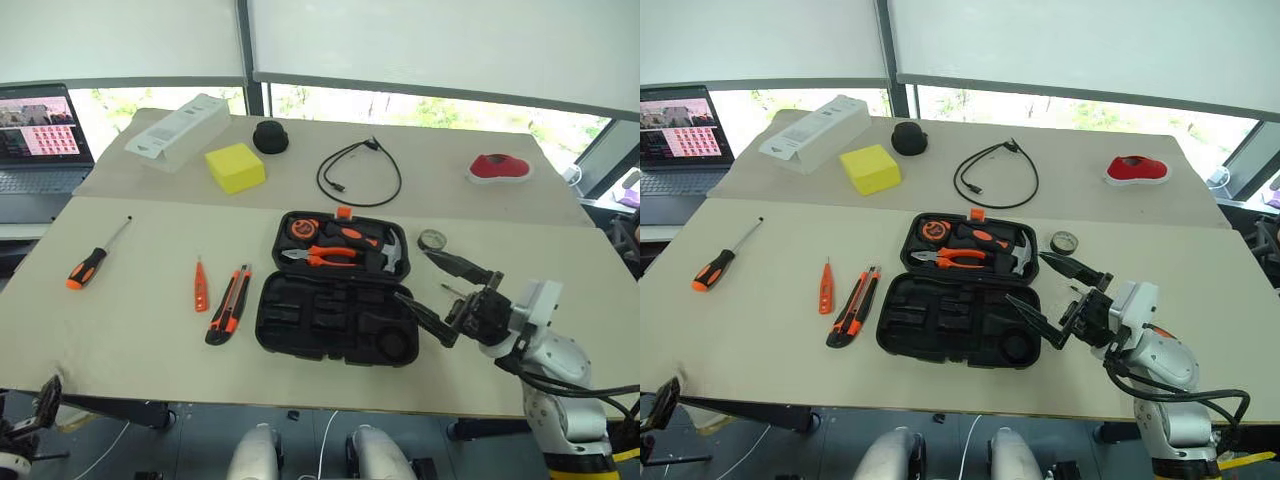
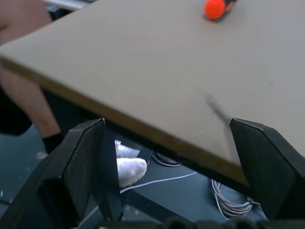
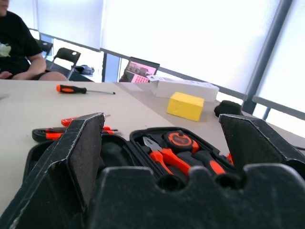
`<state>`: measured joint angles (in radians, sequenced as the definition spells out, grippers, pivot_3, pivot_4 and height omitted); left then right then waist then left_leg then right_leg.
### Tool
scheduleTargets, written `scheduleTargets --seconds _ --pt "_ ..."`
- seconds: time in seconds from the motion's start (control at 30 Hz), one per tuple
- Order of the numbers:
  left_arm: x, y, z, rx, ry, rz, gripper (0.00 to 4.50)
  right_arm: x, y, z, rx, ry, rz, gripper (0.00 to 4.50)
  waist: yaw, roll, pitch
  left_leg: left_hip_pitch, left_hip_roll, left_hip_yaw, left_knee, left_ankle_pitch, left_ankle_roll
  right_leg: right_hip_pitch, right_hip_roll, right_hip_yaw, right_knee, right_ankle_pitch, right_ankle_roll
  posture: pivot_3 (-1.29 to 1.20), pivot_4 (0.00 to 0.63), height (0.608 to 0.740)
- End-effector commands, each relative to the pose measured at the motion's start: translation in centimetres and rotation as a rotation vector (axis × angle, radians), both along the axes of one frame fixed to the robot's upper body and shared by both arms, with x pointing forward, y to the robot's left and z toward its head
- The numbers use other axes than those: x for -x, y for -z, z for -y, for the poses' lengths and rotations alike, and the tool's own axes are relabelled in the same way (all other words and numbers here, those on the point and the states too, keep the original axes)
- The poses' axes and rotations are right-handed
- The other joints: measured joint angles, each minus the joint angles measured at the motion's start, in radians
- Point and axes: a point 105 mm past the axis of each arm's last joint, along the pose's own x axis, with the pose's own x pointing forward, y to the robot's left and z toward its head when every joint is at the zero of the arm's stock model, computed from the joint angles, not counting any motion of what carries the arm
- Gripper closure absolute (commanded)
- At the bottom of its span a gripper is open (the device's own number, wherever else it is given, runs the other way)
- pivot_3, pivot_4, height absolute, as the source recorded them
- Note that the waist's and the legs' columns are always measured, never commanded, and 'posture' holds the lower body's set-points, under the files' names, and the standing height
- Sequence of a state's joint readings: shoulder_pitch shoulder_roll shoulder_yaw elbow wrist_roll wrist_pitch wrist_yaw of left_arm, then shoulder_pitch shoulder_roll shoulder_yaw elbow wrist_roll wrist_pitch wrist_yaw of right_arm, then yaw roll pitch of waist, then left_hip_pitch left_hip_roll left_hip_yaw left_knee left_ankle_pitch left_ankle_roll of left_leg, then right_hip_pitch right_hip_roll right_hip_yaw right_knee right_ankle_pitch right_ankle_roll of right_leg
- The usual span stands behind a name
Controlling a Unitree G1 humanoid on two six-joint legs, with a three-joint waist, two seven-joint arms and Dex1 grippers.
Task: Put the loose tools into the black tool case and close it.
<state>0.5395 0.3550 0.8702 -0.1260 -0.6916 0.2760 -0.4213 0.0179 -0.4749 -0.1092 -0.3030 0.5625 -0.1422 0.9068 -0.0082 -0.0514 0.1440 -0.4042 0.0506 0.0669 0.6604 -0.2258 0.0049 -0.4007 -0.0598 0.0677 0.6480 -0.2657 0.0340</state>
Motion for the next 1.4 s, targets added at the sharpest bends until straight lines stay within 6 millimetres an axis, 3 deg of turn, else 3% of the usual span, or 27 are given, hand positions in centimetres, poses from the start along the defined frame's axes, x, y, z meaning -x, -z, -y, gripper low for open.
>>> scheduleTargets --seconds 0.03,0.17,0.27,0.37,0.5,0.7,0.83,1.03,1.1,1.2,1.3,1.4 --pt "-2.3 -3.7 -0.1 -0.025 0.059 0.078 0.00 0.3 -1.6 -1.0 -0.023 -0.040 0.052 0.04 0.000 0.000 0.000 0.000 0.000 0.000 0.000 0.000 0.000 0.000 0.000 0.000 0.000 0.000 0.000 0.00 0.150 0.740" --pt "-6.6 -6.3 -0.6 -0.047 0.141 0.027 0.00 0.3 -1.9 -1.7 -0.027 -0.075 0.051 0.04 0.001 -0.001 0.000 0.000 0.000 0.000 0.000 0.001 -0.001 0.001 0.001 -0.002 0.001 0.001 -0.002 0.00 0.150 0.740" --pt "-11.6 -8.0 -1.7 -0.096 0.208 -0.085 0.00 0.0 -1.9 -2.1 -0.025 -0.092 0.044 0.04 0.006 0.001 0.000 0.001 -0.001 0.000 0.000 0.001 -0.001 0.002 0.002 -0.002 0.001 0.001 -0.002 0.00 0.150 0.740" --pt "-14.9 -8.7 -2.3 -0.120 0.257 -0.153 0.00 -0.3 -1.7 -2.2 -0.021 -0.094 0.040 0.04 0.003 0.001 0.001 0.002 -0.001 0.003 0.000 0.001 -0.002 0.000 0.003 -0.004 0.001 0.001 -0.002 0.00 0.150 0.740" --pt "-19.0 -8.3 -2.3 -0.102 0.332 -0.247 0.00 -0.5 -1.7 -2.1 -0.018 -0.080 0.046 0.04 -0.004 0.002 0.002 -0.002 -0.002 0.004 0.000 0.001 -0.002 -0.001 0.003 -0.003 0.001 0.001 -0.002 0.00 0.150 0.740" --pt "-22.0 -6.2 -1.9 -0.064 0.326 -0.375 0.00 0.0 -1.7 -1.7 -0.020 -0.043 0.048 0.04 -0.010 0.002 0.002 -0.007 -0.001 0.004 0.000 0.001 -0.002 -0.006 0.005 -0.003 0.001 0.001 -0.002 0.00 0.150 0.740" --pt "-22.7 -5.7 -1.2 -0.073 0.354 -0.421 1.07 0.5 -1.5 -1.4 -0.015 -0.019 0.040 0.00 -0.004 0.002 0.002 -0.009 -0.001 0.004 0.000 0.001 -0.002 -0.006 0.005 -0.004 0.001 0.001 -0.002 0.00 0.150 0.740" --pt "-22.7 -6.2 -0.8 -0.082 0.420 -0.408 3.27 0.8 -1.4 -1.0 -0.005 0.004 0.034 0.00 -0.001 0.002 0.002 -0.008 -0.002 0.004 0.001 0.001 -0.002 -0.005 0.004 -0.003 0.001 0.001 -0.001 0.00 0.150 0.740" --pt "-23.6 -8.9 0.3 -0.161 0.537 -0.260 3.61 0.8 -1.4 -0.7 0.012 0.006 0.032 0.00 -0.001 0.002 0.002 -0.008 -0.002 0.003 0.001 0.001 -0.002 -0.005 0.004 -0.003 0.001 0.001 -0.001 0.00 0.150 0.740" --pt "-23.7 -12.8 3.8 -0.346 0.823 -0.050 3.61 1.0 -1.5 0.0 0.053 0.009 0.034 0.00 0.001 0.000 0.002 -0.010 -0.001 0.003 0.001 0.001 -0.002 -0.006 0.004 -0.004 0.001 0.001 -0.001 0.00 0.150 0.740" --pt "-22.6 -14.1 8.9 -0.463 1.150 0.028 3.61 1.1 -1.9 1.2 0.076 0.027 0.037 0.00 0.007 0.000 0.002 -0.011 -0.001 0.003 0.001 0.001 -0.002 -0.006 0.003 -0.005 0.001 0.002 -0.002 0.00 0.150 0.740" --pt "-20.9 -14.0 15.0 -0.547 1.479 0.024 3.61 1.2 -2.2 2.3 0.116 0.033 0.027 0.00 0.012 0.001 0.002 -0.010 -0.002 0.003 0.001 0.001 -0.002 -0.005 0.002 -0.005 0.001 0.002 -0.002 0.00 0.150 0.740"
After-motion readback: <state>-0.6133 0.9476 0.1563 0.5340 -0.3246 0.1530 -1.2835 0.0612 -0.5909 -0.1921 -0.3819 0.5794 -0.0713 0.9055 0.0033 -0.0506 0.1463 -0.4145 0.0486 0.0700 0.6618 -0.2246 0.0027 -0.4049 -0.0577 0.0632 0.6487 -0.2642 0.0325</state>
